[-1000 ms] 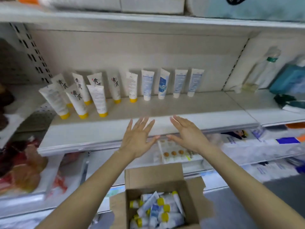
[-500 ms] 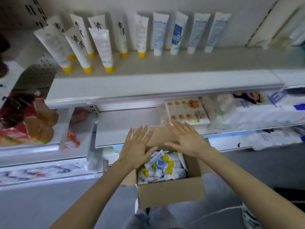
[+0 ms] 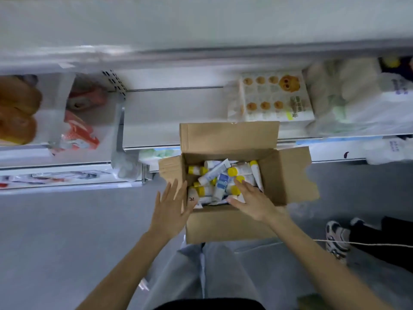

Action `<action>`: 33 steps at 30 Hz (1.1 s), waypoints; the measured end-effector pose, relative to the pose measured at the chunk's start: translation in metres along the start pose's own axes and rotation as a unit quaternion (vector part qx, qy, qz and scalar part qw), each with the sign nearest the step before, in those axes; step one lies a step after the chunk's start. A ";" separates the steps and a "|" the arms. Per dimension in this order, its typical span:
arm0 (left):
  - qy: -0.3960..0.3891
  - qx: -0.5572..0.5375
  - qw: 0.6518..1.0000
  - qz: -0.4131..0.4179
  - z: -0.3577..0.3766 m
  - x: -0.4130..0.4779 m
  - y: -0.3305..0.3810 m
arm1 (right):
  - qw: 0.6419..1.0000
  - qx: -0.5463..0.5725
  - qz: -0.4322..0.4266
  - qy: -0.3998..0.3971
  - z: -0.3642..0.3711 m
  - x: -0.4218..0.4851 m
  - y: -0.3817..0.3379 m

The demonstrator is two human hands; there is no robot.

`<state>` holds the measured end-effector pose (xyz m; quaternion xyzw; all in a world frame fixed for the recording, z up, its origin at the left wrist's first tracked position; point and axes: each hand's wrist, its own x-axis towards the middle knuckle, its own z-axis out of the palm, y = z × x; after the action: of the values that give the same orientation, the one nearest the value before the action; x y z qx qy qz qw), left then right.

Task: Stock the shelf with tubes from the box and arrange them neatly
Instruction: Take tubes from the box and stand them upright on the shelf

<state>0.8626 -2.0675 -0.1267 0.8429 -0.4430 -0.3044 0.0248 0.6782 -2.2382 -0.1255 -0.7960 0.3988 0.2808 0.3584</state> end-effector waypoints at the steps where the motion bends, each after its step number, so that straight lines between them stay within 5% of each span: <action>1: 0.000 -0.009 1.000 -0.007 0.007 0.002 -0.004 | 1.000 0.018 0.008 -0.006 0.006 0.004 0.001; 9: 0.031 -0.102 0.992 -0.062 0.063 0.033 -0.044 | 0.989 0.136 0.032 -0.055 0.067 0.050 0.001; 22: 0.112 -0.202 0.972 0.027 0.115 0.063 -0.064 | 0.971 0.178 0.061 -0.148 0.115 0.141 -0.039; 33: 0.136 -0.278 0.949 0.066 0.133 0.069 -0.071 | 0.955 0.217 0.146 -0.142 0.138 0.169 -0.045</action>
<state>0.8729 -2.0464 -0.2909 0.8050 -0.3877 -0.2956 0.3379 0.7821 -2.1832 -0.3149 -0.5836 0.5072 0.3472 0.5307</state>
